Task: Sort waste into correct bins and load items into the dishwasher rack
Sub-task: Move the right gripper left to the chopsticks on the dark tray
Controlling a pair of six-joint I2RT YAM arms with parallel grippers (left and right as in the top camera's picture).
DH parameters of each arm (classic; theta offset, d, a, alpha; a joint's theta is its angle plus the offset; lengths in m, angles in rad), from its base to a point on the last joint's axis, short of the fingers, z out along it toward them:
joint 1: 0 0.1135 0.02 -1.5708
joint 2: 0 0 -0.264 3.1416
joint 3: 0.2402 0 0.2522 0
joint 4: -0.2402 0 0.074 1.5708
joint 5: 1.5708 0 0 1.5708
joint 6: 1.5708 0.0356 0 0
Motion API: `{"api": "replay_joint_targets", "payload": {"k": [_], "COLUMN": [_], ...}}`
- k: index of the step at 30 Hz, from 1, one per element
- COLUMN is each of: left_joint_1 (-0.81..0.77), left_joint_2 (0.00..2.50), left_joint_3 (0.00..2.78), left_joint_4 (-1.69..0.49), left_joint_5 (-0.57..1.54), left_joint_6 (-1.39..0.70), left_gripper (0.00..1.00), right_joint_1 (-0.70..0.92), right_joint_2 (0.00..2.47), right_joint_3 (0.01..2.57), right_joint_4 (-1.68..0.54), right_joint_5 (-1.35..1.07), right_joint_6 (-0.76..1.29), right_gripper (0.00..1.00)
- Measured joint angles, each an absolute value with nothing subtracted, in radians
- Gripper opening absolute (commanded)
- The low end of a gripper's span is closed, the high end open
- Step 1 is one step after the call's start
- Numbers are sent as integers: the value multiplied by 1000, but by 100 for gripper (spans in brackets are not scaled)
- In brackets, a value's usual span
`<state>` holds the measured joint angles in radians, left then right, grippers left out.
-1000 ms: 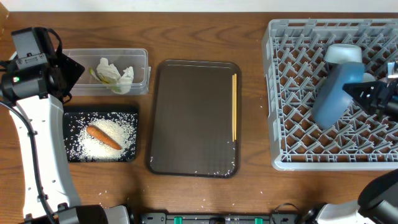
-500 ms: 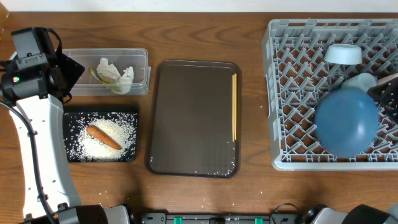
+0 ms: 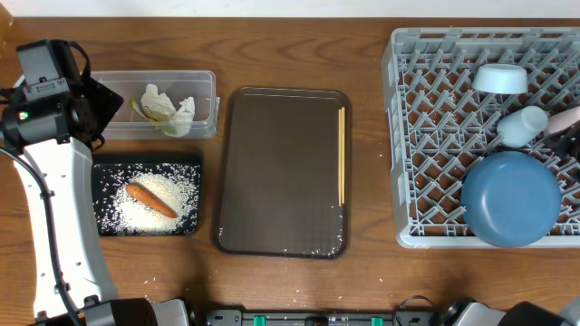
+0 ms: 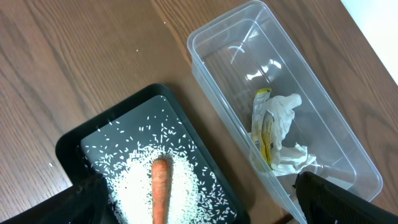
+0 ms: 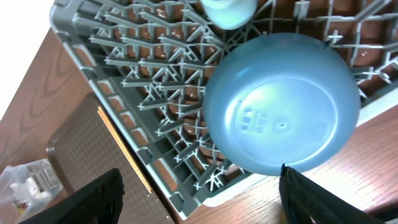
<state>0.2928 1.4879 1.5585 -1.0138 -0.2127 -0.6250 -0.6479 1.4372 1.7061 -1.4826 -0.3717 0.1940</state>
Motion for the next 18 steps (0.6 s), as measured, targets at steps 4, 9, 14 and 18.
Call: {"api": "replay_joint_targets", "payload": {"k": [4, 9, 14, 18], "left_joint_1": [293, 293, 293, 293], "left_joint_2": [1488, 1488, 1488, 1488], "left_joint_3": [1559, 1559, 1559, 1559], "left_joint_4": [-1014, -1014, -1014, -1014], "left_joint_5": [-213, -213, -213, -213], "left_joint_6": [-625, -625, -625, -625], "left_gripper": [98, 98, 98, 98], "right_joint_1": [-578, -459, -324, -252], "right_joint_2": [1401, 1380, 1380, 1380], "right_joint_3": [1706, 1706, 1706, 1706], "right_joint_4": [-1477, -1471, -1467, -1468], "right_joint_5": [-366, -363, -321, -269], "right_joint_6": [196, 199, 220, 253], "right_gripper": [79, 79, 78, 77]}}
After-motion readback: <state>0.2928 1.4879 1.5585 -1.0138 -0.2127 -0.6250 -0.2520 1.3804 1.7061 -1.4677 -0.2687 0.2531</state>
